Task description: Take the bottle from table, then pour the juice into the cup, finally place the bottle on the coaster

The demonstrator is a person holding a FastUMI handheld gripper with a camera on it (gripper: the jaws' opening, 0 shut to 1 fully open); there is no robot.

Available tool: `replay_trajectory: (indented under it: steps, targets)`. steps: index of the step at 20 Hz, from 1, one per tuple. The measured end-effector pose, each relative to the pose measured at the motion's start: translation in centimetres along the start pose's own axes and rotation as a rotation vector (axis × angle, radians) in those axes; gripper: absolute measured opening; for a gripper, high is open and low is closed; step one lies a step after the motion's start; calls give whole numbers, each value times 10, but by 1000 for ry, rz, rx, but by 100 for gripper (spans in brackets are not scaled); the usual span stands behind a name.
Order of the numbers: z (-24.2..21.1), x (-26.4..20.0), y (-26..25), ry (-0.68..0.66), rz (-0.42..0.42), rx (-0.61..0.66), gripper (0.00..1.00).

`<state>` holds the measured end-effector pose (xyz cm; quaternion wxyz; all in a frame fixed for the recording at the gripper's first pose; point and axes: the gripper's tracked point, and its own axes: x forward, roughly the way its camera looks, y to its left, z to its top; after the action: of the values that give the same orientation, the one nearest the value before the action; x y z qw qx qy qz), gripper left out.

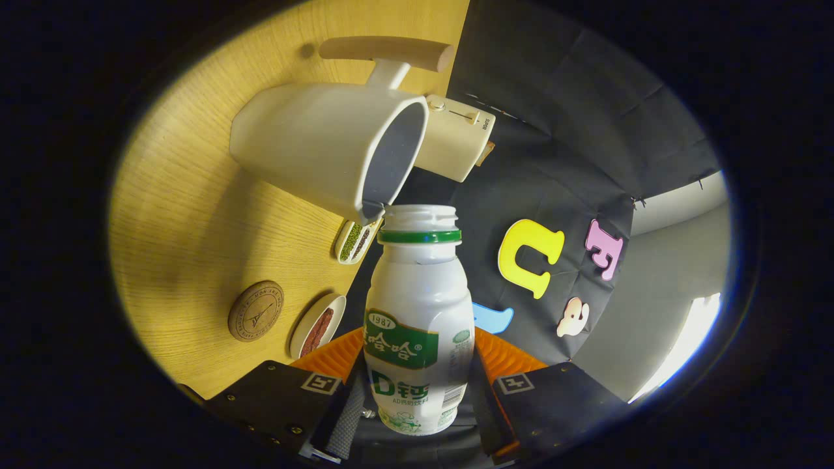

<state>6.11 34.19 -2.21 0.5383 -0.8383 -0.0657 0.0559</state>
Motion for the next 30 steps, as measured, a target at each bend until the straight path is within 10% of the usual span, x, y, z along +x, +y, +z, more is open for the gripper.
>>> replay_trajectory:
  steps: [13,30]
  targets:
    - [-2,0,0,16,-24,92,72]
    - [3,-2,-4,17,-18,581,72]
